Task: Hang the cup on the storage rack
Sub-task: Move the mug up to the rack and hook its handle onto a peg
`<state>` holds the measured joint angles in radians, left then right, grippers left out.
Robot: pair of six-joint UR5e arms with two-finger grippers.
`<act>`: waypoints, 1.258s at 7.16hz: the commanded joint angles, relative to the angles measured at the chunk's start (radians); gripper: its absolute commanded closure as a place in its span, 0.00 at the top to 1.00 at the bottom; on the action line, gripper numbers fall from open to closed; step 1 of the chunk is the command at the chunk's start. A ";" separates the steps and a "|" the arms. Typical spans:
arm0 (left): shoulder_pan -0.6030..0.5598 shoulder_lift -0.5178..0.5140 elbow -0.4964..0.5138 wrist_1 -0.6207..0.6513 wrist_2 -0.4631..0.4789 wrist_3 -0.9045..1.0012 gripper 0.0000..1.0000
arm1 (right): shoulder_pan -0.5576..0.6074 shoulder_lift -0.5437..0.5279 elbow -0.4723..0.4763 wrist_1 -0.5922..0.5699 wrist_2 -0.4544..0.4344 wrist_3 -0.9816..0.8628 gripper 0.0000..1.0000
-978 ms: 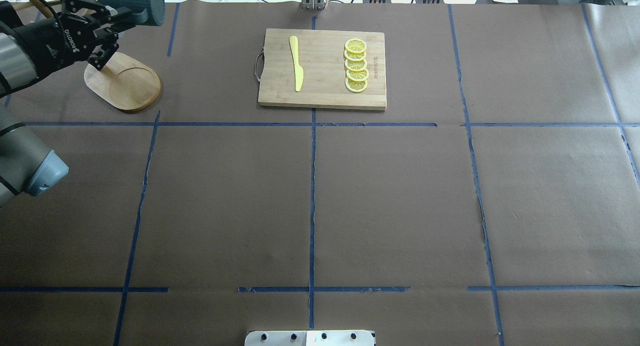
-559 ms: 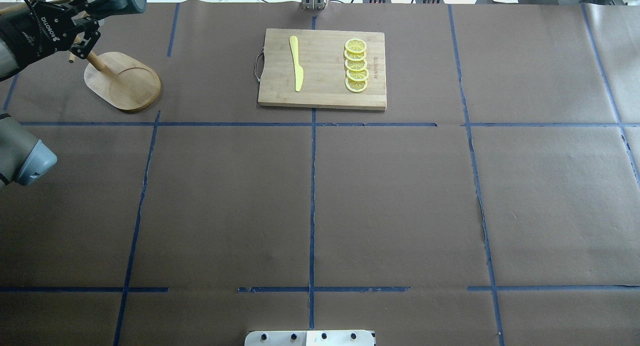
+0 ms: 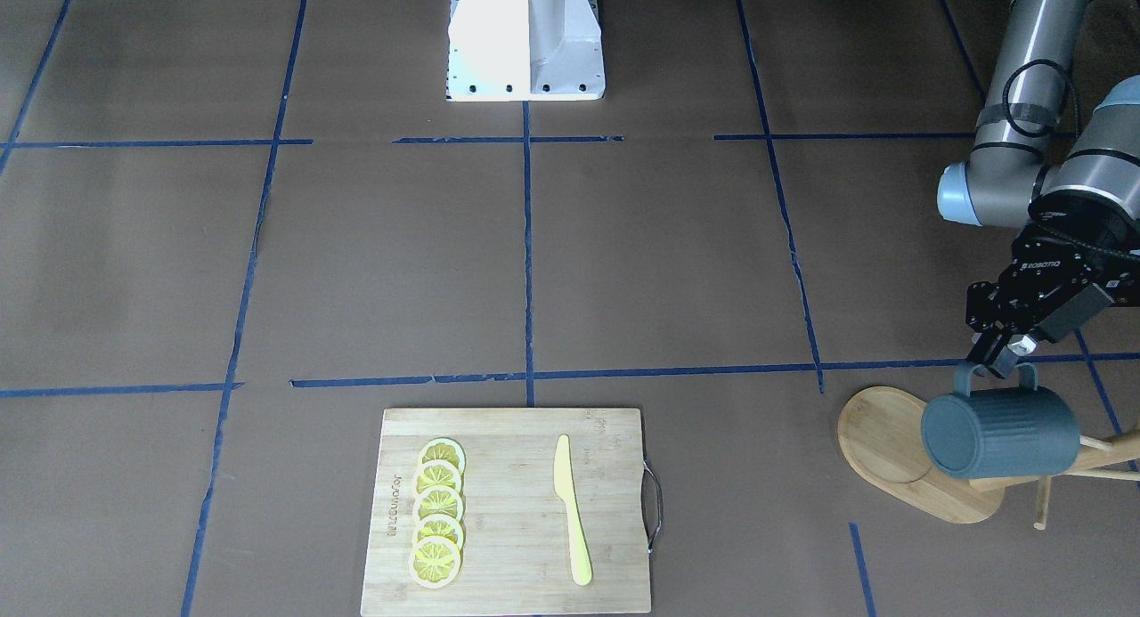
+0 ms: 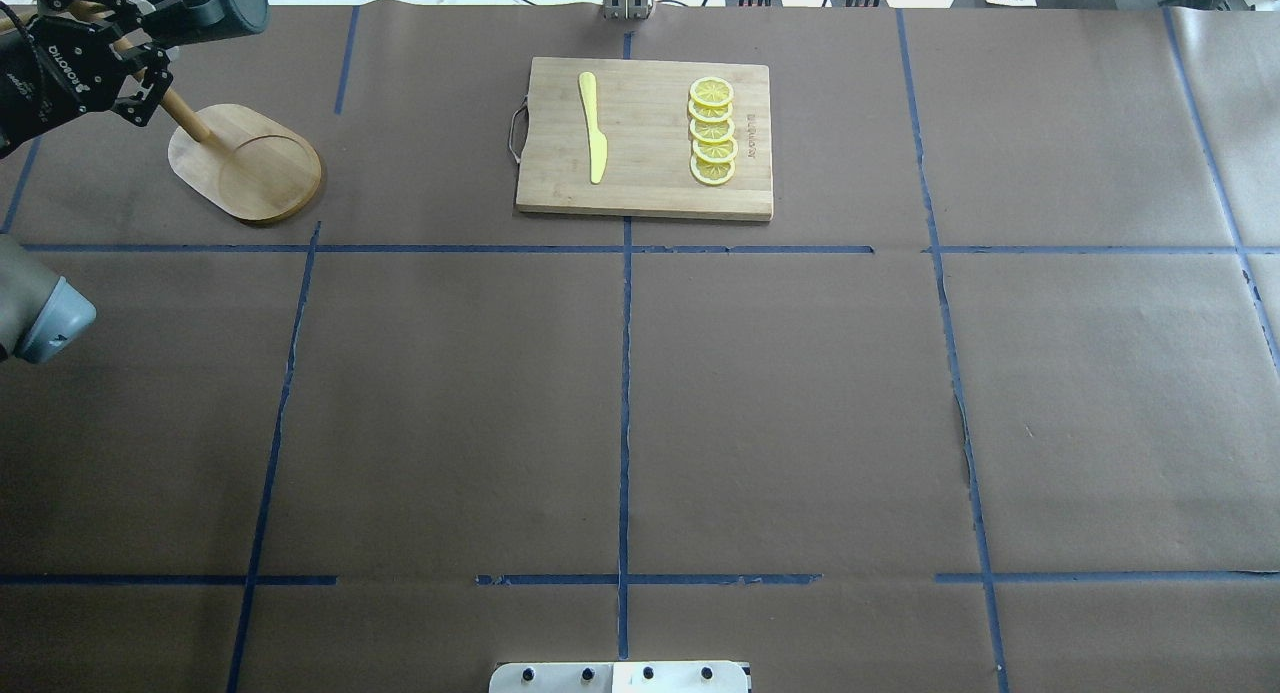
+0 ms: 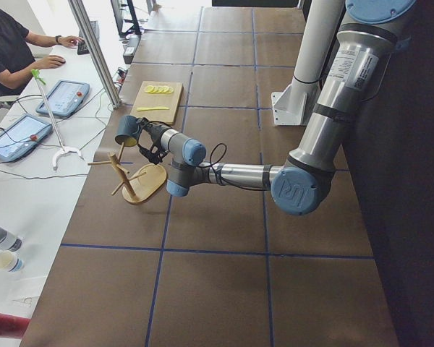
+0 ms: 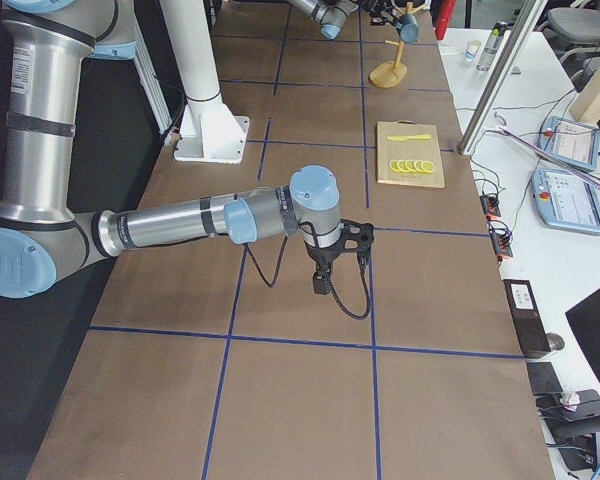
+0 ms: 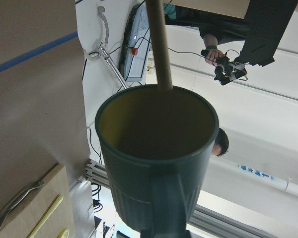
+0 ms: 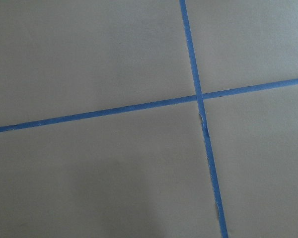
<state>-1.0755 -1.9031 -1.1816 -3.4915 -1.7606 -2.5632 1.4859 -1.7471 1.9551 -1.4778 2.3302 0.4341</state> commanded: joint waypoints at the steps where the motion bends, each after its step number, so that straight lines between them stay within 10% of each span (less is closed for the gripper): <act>1: -0.032 -0.007 0.029 -0.036 -0.059 -0.026 0.00 | 0.001 -0.002 0.004 0.001 0.000 0.000 1.00; 9: -0.061 -0.045 0.213 -0.193 -0.060 -0.092 0.00 | 0.008 -0.003 0.024 -0.003 0.000 0.002 1.00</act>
<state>-1.1353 -1.9452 -0.9865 -3.6779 -1.8207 -2.6552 1.4922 -1.7501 1.9763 -1.4797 2.3301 0.4355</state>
